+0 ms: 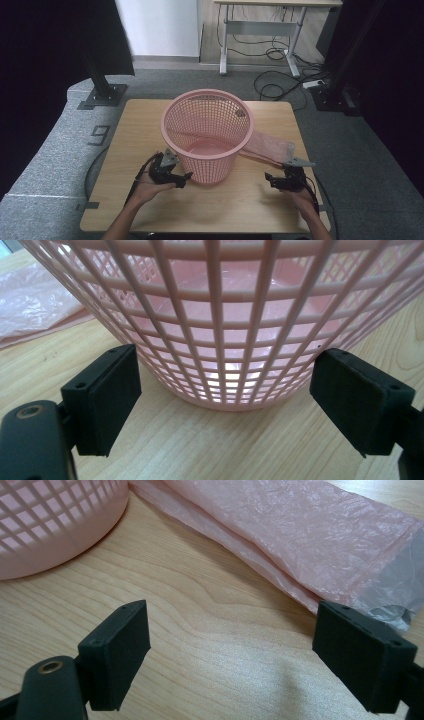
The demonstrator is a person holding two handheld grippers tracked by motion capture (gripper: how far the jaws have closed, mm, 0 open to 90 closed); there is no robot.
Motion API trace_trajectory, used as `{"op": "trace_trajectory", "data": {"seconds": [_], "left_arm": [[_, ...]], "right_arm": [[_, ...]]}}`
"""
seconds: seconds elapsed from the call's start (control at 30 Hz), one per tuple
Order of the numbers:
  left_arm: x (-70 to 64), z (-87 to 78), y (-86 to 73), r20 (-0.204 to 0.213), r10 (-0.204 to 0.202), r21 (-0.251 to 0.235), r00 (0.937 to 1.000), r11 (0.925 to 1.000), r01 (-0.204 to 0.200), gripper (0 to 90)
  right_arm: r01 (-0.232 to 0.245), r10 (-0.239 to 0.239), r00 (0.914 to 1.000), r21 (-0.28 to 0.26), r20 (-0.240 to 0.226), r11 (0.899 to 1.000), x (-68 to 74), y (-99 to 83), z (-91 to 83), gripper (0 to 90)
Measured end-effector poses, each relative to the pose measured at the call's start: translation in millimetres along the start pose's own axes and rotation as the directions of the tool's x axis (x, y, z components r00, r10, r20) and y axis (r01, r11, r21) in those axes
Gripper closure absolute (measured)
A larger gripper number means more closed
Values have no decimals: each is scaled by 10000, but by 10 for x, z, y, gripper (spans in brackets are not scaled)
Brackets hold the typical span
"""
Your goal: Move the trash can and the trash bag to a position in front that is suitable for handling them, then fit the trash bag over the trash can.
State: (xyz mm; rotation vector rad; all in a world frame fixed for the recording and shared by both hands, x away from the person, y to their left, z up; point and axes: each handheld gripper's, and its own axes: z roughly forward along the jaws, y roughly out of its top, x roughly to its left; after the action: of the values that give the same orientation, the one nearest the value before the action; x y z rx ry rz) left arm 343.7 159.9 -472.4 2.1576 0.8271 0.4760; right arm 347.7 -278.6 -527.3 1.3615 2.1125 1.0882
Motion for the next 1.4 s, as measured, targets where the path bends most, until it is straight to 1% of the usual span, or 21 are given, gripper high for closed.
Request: {"op": "trace_trajectory", "data": {"seconds": [0.17, 0.27, 0.37, 0.4, 0.43, 0.53, 0.6, 0.67, 0.7, 0.77, 0.83, 0.93, 1.0, 1.07, 1.1, 1.17, 1.27, 1.3, 1.33, 1.37, 1.4], "left_arm": [[29, 29, 16, 9, -116, 0, 9999, 9999, 116, 129], [32, -1, -4, 12, -168, -24, 9999, 9999, 168, 130], [51, -66, -84, -251, -261, -6, 9993, 9997, 261, 138], [102, -124, -170, -342, -407, 110, 9986, 9991, 411, 138], [102, -124, -170, -342, -407, 110, 9986, 9991, 411, 139], [181, -204, -318, -689, -868, 232, 9938, 9958, 885, 145], [232, -247, -408, -954, -1033, 332, 9901, 9937, 1069, 146], [276, -272, -464, -997, -1366, 326, 9856, 9895, 1405, 149], [301, -287, -483, -1062, -1424, 368, 9841, 9884, 1470, 149], [348, -301, -505, -1257, -1673, 232, 9779, 9849, 1715, 153], [365, -301, -508, -1419, -1701, 185, 9752, 9845, 1744, 154], [363, -284, -512, -1583, -1688, 297, 9728, 9840, 1756, 157], [356, -276, -514, -1724, -1660, 338, 9709, 9841, 1742, 170], [358, -279, -518, -1703, -1662, 367, 9713, 9839, 1748, 181], [360, -284, -522, -1700, -1675, 382, 9711, 9836, 1764, 181], [372, -313, -543, -1660, -1887, 292, 9679, 9801, 1961, 191], [404, -345, -575, -1635, -2101, 306, 9639, 9755, 2178, 193], [417, -357, -592, -1638, -2222, 315, 9611, 9726, 2303, 195], [428, -366, -607, -1648, -2242, 350, 9605, 9719, 2329, 196], [437, -376, -621, -1676, -2257, 375, 9597, 9713, 2349, 196], [445, -382, -632, -1689, -2280, 382, 9589, 9706, 2375, 197]], "right_arm": [[-13, 13, 10000, 13, 9, 10000, 2, -6, -5, 147], [21, -21, 10000, -33, -5, 10000, -6, -8, -9, 147], [6, -6, 10000, -82, -1, 10000, -10, -9, -24, 147], [2, -2, 10000, -117, -9, 9999, -8, -7, -32, 147], [2, -2, 10000, -117, -9, 9999, -8, -7, -32, 147], [70, -69, 10000, -169, 17, 9998, 4, 9, -32, 120], [72, -62, 9990, -207, 450, 9998, 32, 51, -24, 110], [98, -76, 9986, -411, 522, 9991, 51, 100, -22, 110], [101, -75, 9985, -459, 551, 9989, 59, 120, -19, 110], [4, 23, 9989, -572, 463, 9984, 79, 174, 10, 110], [-28, 57, 9987, -589, 501, 9983, 92, 217, 62, 110], [-44, 69, 9987, -516, 500, 9987, 105, 298, 184, 110], [186, -169, 9990, -415, 413, 9990, 131, 368, 278, 112], [567, -559, 9978, -230, 342, 9981, 190, 498, 427, 113], [567, -559, 9978, -230, 342, 9981, 190, 498, 427, 113], [694, -688, 9973, -251, 249, 9973, 217, 613, 551, 117], [661, -658, 9978, -321, 114, 9973, 240, 709, 706, 120], [644, -643, 9979, -202, 74, 9977, 253, 745, 772, 121], [773, -772, 9970, -221, 49, 9968, 270, 779, 856, 125], [815, -816, 9967, -118, -36, 9966, 289, 802, 916, 125], [925, -925, 9957, 50, 0, 9957, 311, 822, 979, 126]]}}
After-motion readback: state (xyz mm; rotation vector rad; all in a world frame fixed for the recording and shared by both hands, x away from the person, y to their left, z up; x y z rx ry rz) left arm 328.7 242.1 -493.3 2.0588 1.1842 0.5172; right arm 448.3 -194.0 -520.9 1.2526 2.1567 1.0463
